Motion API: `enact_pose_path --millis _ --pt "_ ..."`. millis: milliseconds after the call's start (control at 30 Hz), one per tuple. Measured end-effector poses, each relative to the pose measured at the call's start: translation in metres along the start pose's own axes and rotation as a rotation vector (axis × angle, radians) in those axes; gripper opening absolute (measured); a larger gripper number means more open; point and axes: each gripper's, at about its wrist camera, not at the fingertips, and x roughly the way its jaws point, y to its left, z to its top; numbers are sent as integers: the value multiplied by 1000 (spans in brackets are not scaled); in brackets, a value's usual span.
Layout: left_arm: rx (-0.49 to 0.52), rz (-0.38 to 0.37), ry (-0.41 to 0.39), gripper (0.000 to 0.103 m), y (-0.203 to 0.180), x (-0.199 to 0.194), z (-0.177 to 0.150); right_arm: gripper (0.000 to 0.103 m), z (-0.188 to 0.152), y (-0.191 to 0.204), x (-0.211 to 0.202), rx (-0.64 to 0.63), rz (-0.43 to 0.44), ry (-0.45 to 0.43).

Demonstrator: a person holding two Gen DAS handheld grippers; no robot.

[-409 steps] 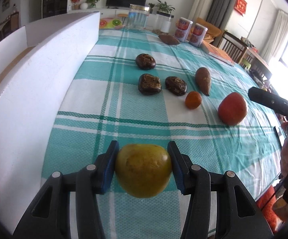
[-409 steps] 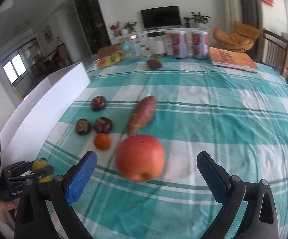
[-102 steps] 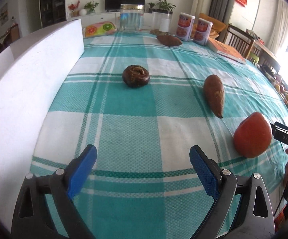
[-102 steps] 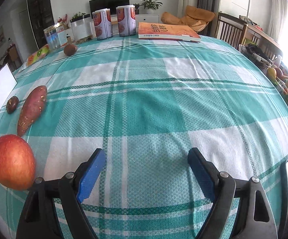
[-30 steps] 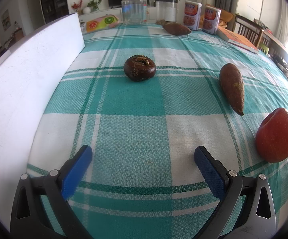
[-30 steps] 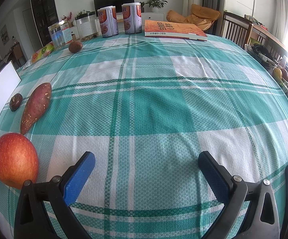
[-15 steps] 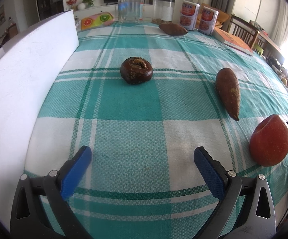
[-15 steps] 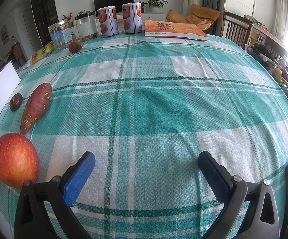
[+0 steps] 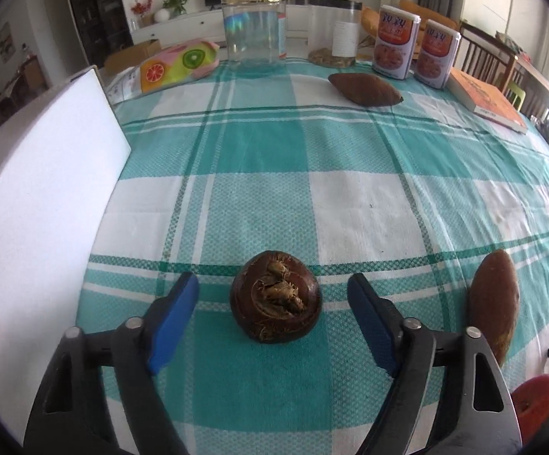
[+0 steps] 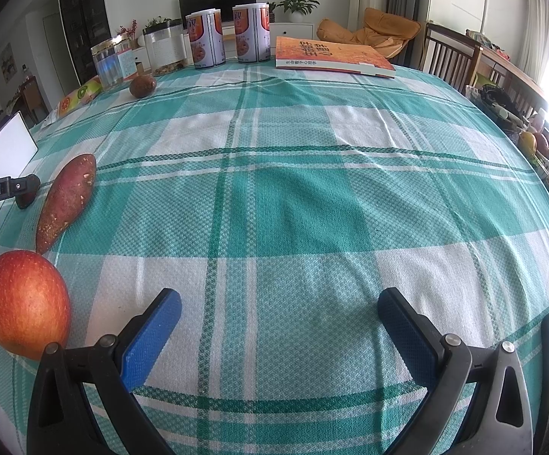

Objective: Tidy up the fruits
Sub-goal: 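Grasp the last brown round fruit with the left tool while the right tool approaches a sweet potato, then drop the brown fruit into the box with the left tool while the right tool drops the sweet potato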

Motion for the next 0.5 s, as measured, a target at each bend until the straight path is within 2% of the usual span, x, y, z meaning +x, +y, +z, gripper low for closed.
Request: enact_pose_path --millis 33,167,333,367,433,500 --pt "0 -8 13 49 0 2 -1 103 0 0 0 0 0 0" --pt "-7 -9 -10 49 5 -14 -22 103 0 0 0 -1 -2 -4" --pt "-13 -45 -17 49 17 -56 -63 103 2 -1 1 6 14 -2" --pt "-20 -56 -19 49 20 -65 -70 103 7 -1 3 13 24 22" --pt "-41 -77 -32 49 27 -84 -84 99 26 4 0 60 130 77" --pt "-64 -90 -46 49 30 -101 -94 97 52 24 -16 67 241 64"
